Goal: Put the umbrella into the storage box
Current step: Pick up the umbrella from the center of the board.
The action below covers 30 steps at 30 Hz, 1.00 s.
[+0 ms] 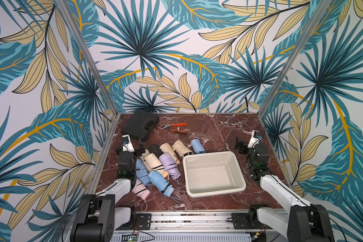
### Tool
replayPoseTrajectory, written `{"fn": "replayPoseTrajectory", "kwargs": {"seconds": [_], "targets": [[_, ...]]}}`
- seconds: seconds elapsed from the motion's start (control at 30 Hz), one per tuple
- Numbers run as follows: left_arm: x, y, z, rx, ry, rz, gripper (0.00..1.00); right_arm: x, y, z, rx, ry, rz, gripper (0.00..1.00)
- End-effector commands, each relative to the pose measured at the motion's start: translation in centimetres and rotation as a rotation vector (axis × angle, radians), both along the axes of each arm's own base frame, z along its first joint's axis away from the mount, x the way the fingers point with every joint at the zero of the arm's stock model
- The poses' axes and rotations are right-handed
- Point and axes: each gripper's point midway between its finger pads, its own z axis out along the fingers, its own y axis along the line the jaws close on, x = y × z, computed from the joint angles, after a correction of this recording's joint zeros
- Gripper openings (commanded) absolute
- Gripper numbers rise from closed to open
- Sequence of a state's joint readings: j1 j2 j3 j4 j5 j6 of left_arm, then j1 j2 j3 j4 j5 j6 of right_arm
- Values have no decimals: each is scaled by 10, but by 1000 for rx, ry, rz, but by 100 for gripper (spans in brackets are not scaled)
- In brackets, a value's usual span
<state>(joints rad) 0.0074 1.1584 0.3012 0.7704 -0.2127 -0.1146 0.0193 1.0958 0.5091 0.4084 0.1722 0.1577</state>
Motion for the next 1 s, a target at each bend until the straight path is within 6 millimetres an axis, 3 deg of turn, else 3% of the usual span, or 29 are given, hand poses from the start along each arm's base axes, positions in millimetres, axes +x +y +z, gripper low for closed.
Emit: {"fn": "replayPoseTrajectory", "kwargs": {"seconds": [0.0,0.2,0.37,0.53,0.77,0.97], "targets": [[-10,14,-8,-88,105,90,100,-11,-6,-11,101,179,-75,100],[-36,13,-5,-323,221,157,100,-15,30,6,190,341,104,100],[-53,-18,-15,-499,373,49,100,-24,54,22,309,329,205,99],[-80,-48,-40,-642,583,-30,100,-39,79,31,401,367,282,98],[-123,-83,-63,-849,800,-69,100,-57,100,49,376,391,332,98],[-146,-111,-64,-919,845,-73,100,-61,134,67,295,396,410,98]]}}
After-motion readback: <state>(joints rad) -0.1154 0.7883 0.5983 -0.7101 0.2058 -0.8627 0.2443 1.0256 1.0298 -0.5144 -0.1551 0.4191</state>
